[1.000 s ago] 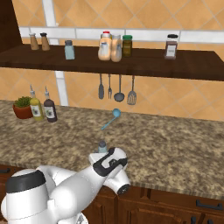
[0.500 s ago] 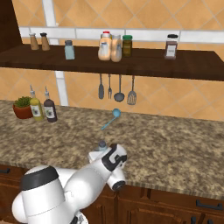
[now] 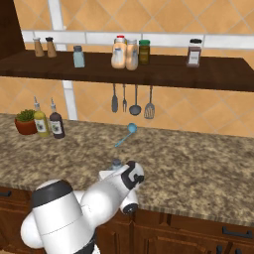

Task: Put the shaker and condiment bottle from the counter next to their counterparts in the cabinet.

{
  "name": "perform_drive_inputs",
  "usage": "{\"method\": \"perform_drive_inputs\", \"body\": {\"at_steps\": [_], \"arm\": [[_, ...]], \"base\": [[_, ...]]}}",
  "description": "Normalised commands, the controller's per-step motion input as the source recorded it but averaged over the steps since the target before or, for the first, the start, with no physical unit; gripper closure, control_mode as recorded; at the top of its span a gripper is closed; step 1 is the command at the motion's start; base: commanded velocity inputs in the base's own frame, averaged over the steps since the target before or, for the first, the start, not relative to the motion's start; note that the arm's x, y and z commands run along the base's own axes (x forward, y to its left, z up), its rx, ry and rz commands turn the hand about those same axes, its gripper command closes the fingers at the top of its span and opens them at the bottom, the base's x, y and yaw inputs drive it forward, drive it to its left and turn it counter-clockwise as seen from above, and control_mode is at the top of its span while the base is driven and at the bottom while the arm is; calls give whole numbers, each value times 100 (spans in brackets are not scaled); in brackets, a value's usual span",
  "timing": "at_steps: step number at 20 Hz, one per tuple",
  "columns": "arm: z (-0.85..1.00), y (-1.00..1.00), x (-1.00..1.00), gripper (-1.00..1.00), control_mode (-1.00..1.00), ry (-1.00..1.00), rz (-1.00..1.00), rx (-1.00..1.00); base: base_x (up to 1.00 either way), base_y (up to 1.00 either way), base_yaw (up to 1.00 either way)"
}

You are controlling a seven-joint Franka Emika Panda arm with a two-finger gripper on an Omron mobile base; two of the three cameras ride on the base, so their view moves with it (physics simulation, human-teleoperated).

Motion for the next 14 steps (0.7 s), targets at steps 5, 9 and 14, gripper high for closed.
{"method": "perform_drive_inputs", "body": {"at_steps": [5, 9, 14], "arm": [[12, 0, 0, 100, -100, -1, 0, 0], [41, 0, 0, 100, -100, -5, 0, 0], [50, 3, 0, 100, -100, -1, 0, 0]], "base": [[0, 0, 0], [0, 0, 0], [0, 0, 0]]}}
